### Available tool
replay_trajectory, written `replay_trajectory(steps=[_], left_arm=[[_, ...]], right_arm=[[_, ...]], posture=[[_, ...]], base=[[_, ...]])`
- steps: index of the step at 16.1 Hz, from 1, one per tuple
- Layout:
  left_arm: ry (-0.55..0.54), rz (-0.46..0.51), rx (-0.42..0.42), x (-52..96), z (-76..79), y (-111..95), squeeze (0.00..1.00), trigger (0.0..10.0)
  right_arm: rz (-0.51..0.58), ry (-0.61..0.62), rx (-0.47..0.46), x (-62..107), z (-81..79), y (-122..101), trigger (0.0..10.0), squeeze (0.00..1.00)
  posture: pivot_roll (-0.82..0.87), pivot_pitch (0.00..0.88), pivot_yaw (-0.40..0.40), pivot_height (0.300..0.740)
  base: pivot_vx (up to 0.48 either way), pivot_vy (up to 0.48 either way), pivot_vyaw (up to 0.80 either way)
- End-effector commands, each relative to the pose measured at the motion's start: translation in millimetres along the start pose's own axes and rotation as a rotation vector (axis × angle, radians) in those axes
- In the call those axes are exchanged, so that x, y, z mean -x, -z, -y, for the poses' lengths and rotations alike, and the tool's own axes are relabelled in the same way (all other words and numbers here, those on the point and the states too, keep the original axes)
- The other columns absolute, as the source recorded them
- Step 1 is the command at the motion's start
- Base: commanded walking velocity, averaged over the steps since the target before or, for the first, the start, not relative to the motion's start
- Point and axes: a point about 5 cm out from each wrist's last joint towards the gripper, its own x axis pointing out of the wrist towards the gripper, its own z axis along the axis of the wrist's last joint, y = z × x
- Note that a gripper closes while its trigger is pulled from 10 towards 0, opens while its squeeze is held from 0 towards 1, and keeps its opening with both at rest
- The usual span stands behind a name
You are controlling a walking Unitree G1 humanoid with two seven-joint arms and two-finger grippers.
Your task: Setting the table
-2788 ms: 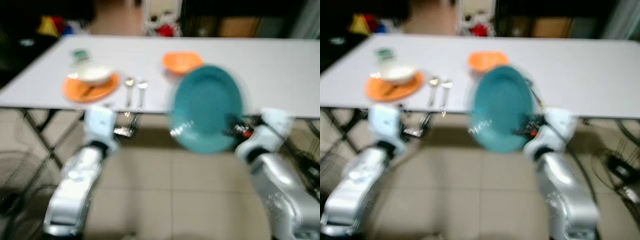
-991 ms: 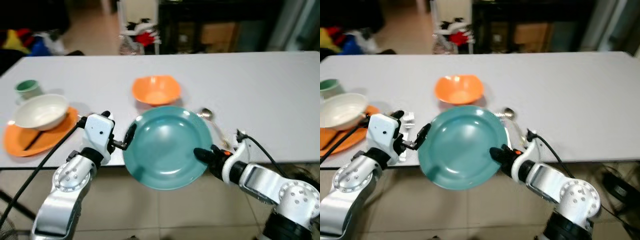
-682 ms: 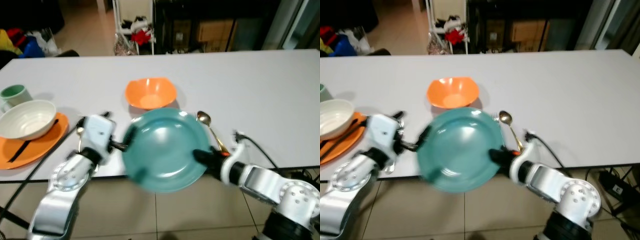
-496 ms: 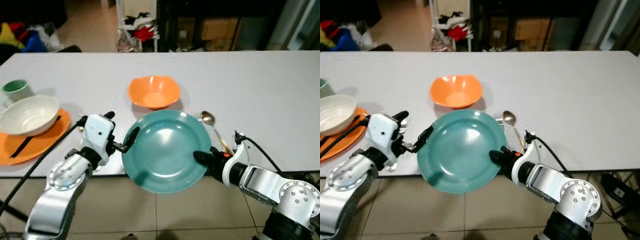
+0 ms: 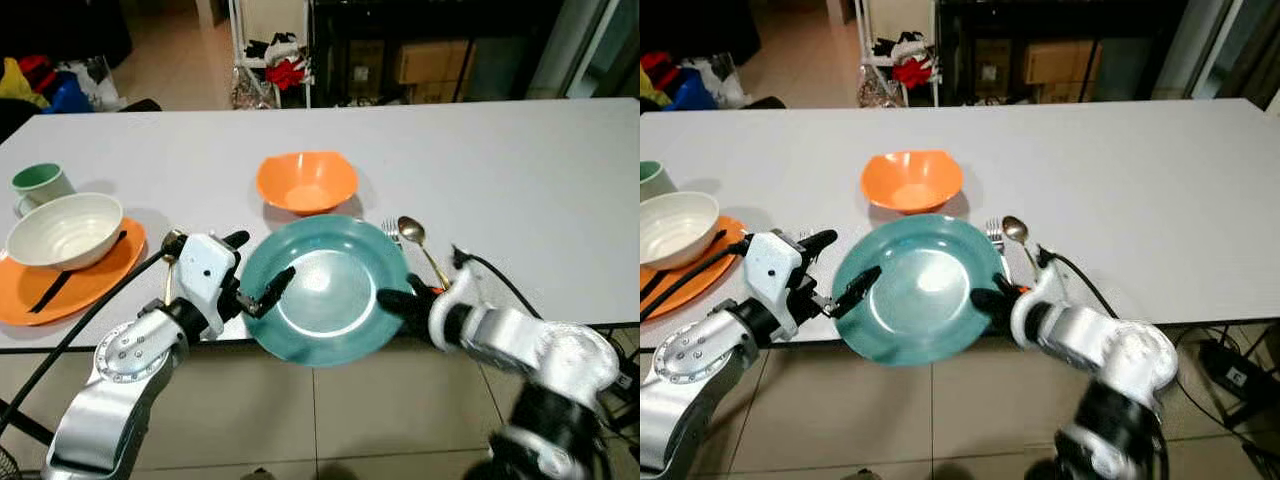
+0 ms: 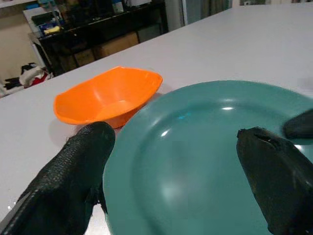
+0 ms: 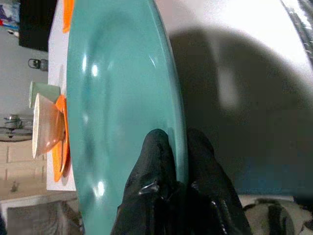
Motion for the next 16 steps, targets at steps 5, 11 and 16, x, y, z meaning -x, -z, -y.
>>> replay_trajectory(steps=[5, 11, 16], left_arm=[[0.022, 0.010, -0.017, -1.7, 0.5, -6, 0.00, 10.0], [0.028, 0.013, -0.014, -0.4, 2.4, -7, 0.00, 10.0], [0.048, 0.008, -0.010, 0.0, 5.0, -6, 0.00, 10.0]], right_arm=[[0.044, 0.038, -0.051, -12.8, 3.3, -27, 10.0, 0.00], [0.166, 0.043, -0.152, -26.9, 7.2, -51, 10.0, 0.00], [0.150, 0.018, -0.132, -37.3, 1.2, -49, 10.0, 0.00]], posture=[[0.06, 0.000, 0.049, 0.740], [0.07, 0.000, 0.047, 0.740], [0.07, 0.000, 0.050, 0.740]], base=[[0.000, 0.000, 0.00], [0.000, 0.000, 0.00], [0.000, 0.000, 0.00]])
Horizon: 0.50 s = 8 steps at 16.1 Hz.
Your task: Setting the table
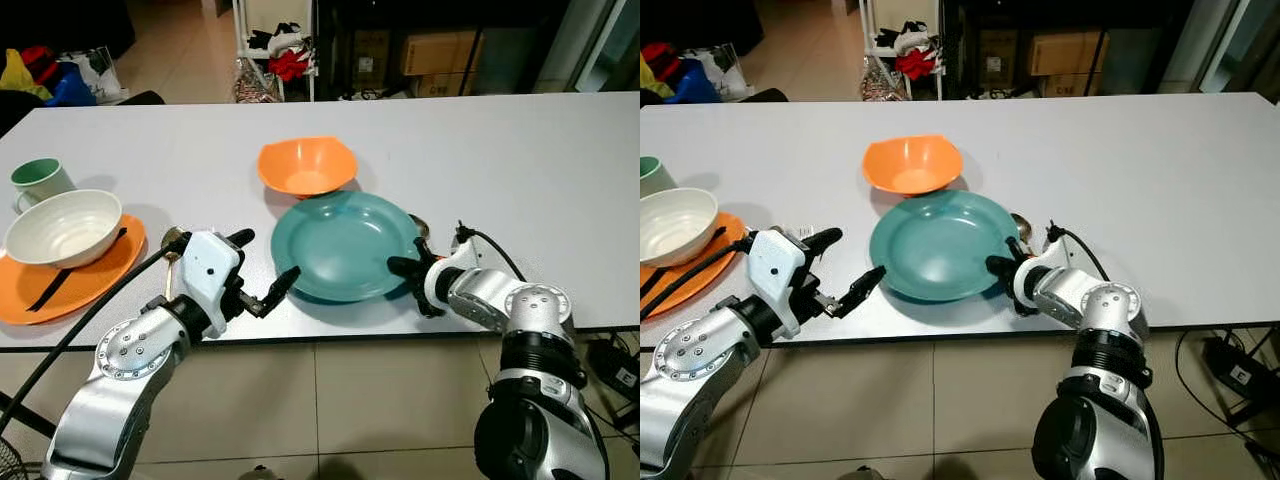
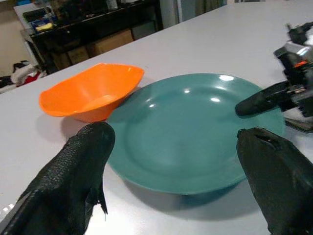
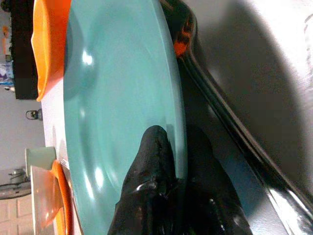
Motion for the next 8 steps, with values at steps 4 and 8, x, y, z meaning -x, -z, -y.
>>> replay_trajectory(steps=[4, 8], left_arm=[[0.021, -0.001, -0.007, 1.9, 2.3, -2, 0.00, 10.0], [0.021, -0.002, -0.010, 2.3, 2.6, -2, 0.00, 10.0]], right_arm=[[-0.048, -0.062, 0.060, -11.0, -17.4, 10, 10.0, 0.29], [-0.072, -0.042, 0.114, -21.0, -18.5, 21, 10.0, 1.00]], posture=[[0.08, 0.000, 0.051, 0.740], [0.08, 0.000, 0.048, 0.740]], base=[[0.000, 0.000, 0.00], [0.000, 0.000, 0.00]])
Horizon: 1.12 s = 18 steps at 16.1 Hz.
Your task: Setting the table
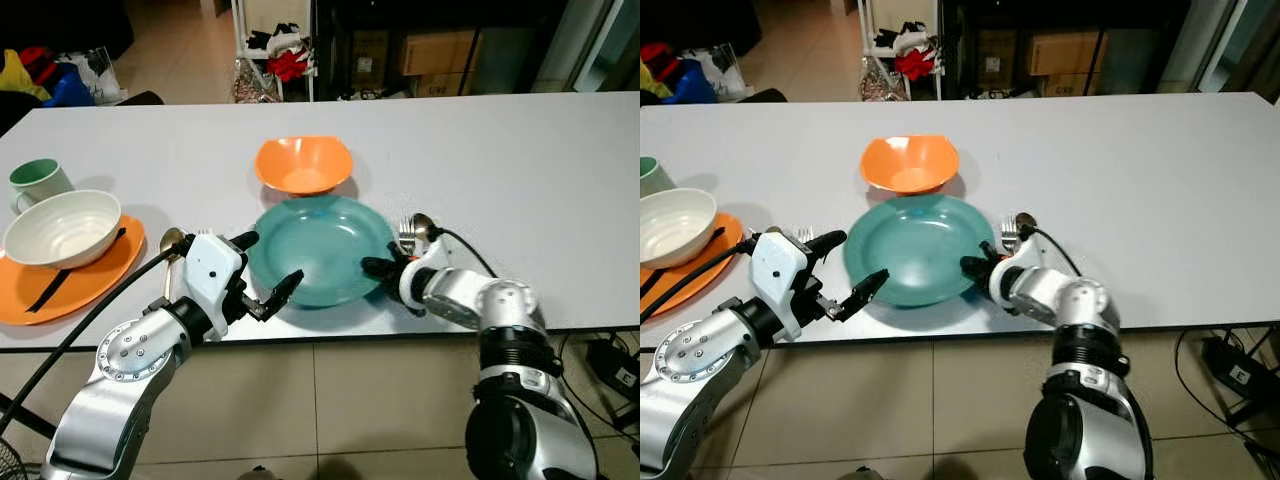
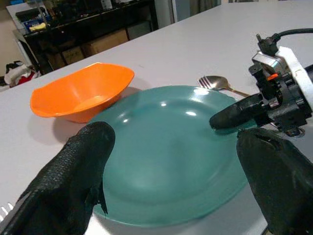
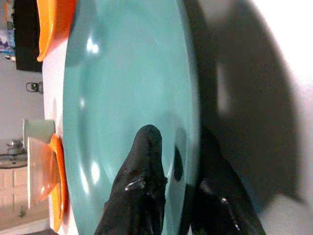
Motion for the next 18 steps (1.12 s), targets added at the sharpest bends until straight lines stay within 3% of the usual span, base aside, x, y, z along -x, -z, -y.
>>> replay_trajectory(steps=[1, 4, 7, 8, 10, 13, 15, 17, 18], left_arm=[[0.005, 0.001, -0.011, 1.6, 0.9, -2, 0.00, 10.0], [0.001, 0.002, -0.009, 2.2, 1.3, -2, 0.00, 10.0], [0.000, 0.006, -0.004, 2.5, 2.3, -2, 0.00, 10.0], [0.002, 0.008, -0.002, 2.4, 2.9, -2, 0.00, 10.0], [0.012, 0.018, 0.008, 0.7, 5.6, -3, 0.00, 10.0], [0.020, 0.030, 0.010, -3.4, 7.1, -5, 0.00, 10.0], [0.015, 0.039, 0.008, -7.4, 6.9, -6, 0.00, 10.0], [0.020, 0.044, 0.011, -11.5, 9.0, -6, 0.00, 10.0], [0.038, 0.050, 0.011, -14.5, 11.2, -7, 0.00, 10.0]], right_arm=[[0.000, 0.000, 0.032, -2.6, -5.6, -1, 10.0, 1.00], [0.017, 0.000, 0.089, 2.7, -6.5, -5, 10.0, 1.00], [0.038, 0.007, 0.167, 20.3, -3.6, -13, 10.0, 1.00], [0.039, 0.006, 0.192, 28.2, -2.8, -14, 10.0, 1.00], [0.035, 0.014, 0.319, 59.6, -1.8, -14, 10.0, 1.00], [0.065, 0.053, 0.440, 81.1, -2.1, -14, 10.0, 1.00], [0.155, 0.177, 0.620, 96.1, -2.2, -24, 10.0, 1.00], [0.236, 0.282, 0.654, 97.7, 6.6, -42, 10.0, 1.00], [0.231, 0.363, 0.744, 91.9, 14.9, -51, 10.0, 1.00]], posture=[[0.08, 0.000, 0.046, 0.740], [0.09, 0.000, 0.042, 0.740], [0.08, 0.000, 0.041, 0.740], [0.08, 0.000, 0.043, 0.740], [0.08, 0.000, 0.049, 0.740], [0.07, 0.000, 0.057, 0.740], [0.06, 0.000, 0.066, 0.740], [0.05, 0.000, 0.076, 0.740], [0.03, 0.000, 0.087, 0.740]], base=[[0.000, 0.000, 0.00], [0.000, 0.000, 0.00], [0.000, 0.000, 0.00], [0.000, 0.000, 0.00], [0.000, 0.000, 0.00], [0.000, 0.000, 0.00], [0.000, 0.000, 0.00], [0.000, 0.000, 0.00], [0.000, 0.000, 0.00]])
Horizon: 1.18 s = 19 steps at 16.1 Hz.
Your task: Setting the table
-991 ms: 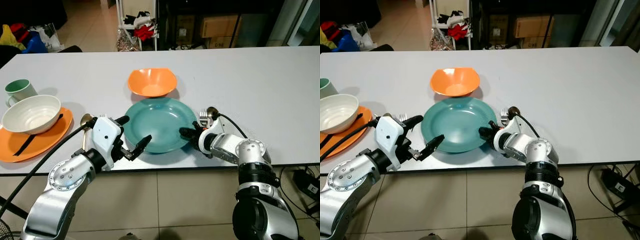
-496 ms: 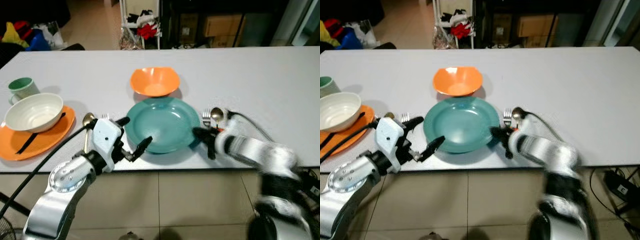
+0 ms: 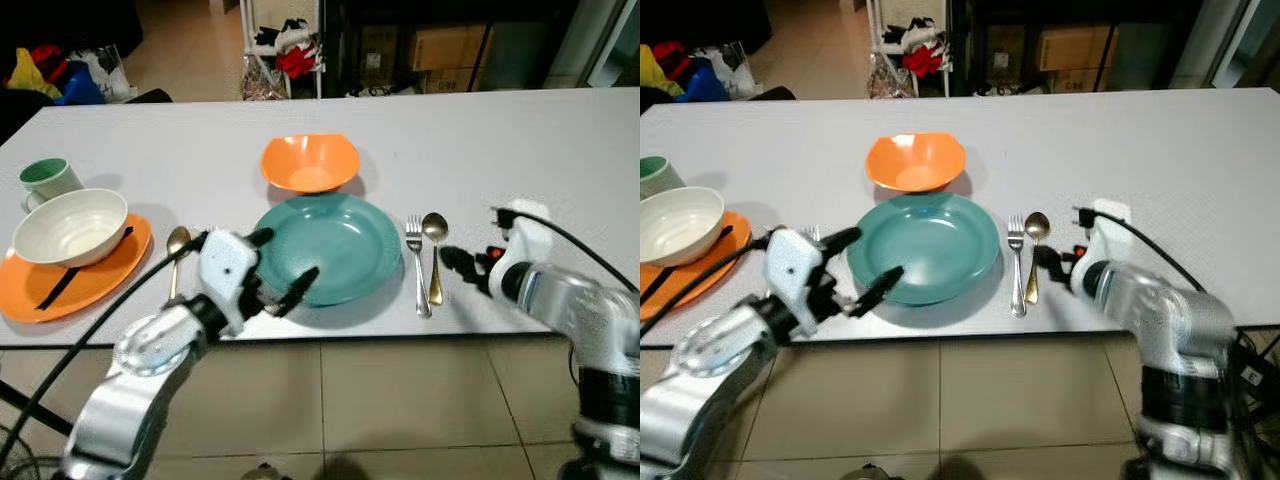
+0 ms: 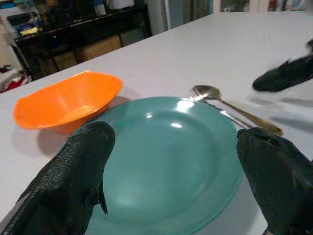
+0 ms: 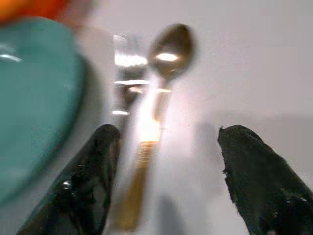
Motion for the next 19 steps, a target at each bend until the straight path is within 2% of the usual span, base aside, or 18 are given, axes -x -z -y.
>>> replay_trajectory(steps=[1, 2, 3, 4, 5, 8, 10, 12, 14, 16, 19], left_arm=[[0.002, 0.004, -0.020, -3.5, -1.4, -2, 0.00, 10.0], [0.000, 0.007, -0.024, -4.7, -2.0, -2, 0.00, 10.0], [-0.006, 0.013, -0.028, -6.4, -3.0, -3, 0.00, 10.0], [-0.020, 0.020, -0.034, -8.0, -3.6, -4, 0.00, 10.0], [-0.034, 0.025, -0.037, -9.2, -4.0, -5, 0.00, 10.0], [-0.010, 0.022, -0.025, -6.4, -1.3, -5, 0.00, 10.0], [0.031, 0.007, -0.008, -4.9, 1.8, -3, 0.00, 10.0], [0.136, -0.042, 0.018, -1.2, 9.8, 0, 0.00, 10.0], [0.205, -0.074, 0.035, 1.8, 16.6, 4, 0.00, 10.0], [0.199, -0.072, 0.031, 1.1, 16.6, 4, 0.00, 10.0], [0.207, -0.081, 0.028, 2.6, 15.8, 3, 0.00, 10.0]], right_arm=[[-0.007, 0.004, 0.105, -10.9, -2.9, -3, 10.0, 1.00], [-0.007, 0.001, 0.125, -14.6, -3.5, -4, 10.0, 1.00], [0.000, -0.003, 0.154, -19.1, -4.1, -5, 10.0, 0.47], [0.018, 0.003, 0.186, -26.0, -4.1, -7, 10.0, 0.00], [0.026, 0.005, 0.201, -33.7, -3.8, -7, 10.0, 0.00], [0.056, -0.012, 0.193, -41.6, -5.3, -12, 10.0, 0.00], [0.076, -0.031, 0.170, -45.3, -6.0, -14, 10.0, 0.00], [0.083, -0.054, 0.160, -49.6, -7.2, -15, 10.0, 0.00], [0.050, -0.069, 0.177, -53.7, -8.2, -9, 10.0, 0.00], [-0.023, -0.043, 0.221, -58.4, -2.2, 5, 10.0, 0.00], [-0.048, -0.009, 0.203, -60.5, 6.7, 11, 10.0, 0.00]], posture=[[0.03, 0.000, 0.090, 0.740], [0.03, 0.000, 0.091, 0.740], [0.03, 0.000, 0.091, 0.740], [0.03, 0.000, 0.091, 0.740], [0.04, 0.000, 0.082, 0.740], [0.06, 0.000, 0.067, 0.740], [0.07, 0.000, 0.062, 0.740], [0.07, 0.000, 0.060, 0.740], [0.08, 0.000, 0.058, 0.740], [0.07, 0.000, 0.058, 0.740], [0.07, 0.000, 0.062, 0.740]], base=[[0.000, 0.000, 0.00], [0.000, 0.000, 0.00], [0.000, 0.000, 0.00], [0.000, 0.000, 0.00], [0.000, 0.000, 0.00], [0.000, 0.000, 0.00], [0.000, 0.000, 0.00], [0.000, 0.000, 0.00], [0.000, 0.000, 0.00], [0.000, 0.000, 0.00], [0.000, 0.000, 0.00]])
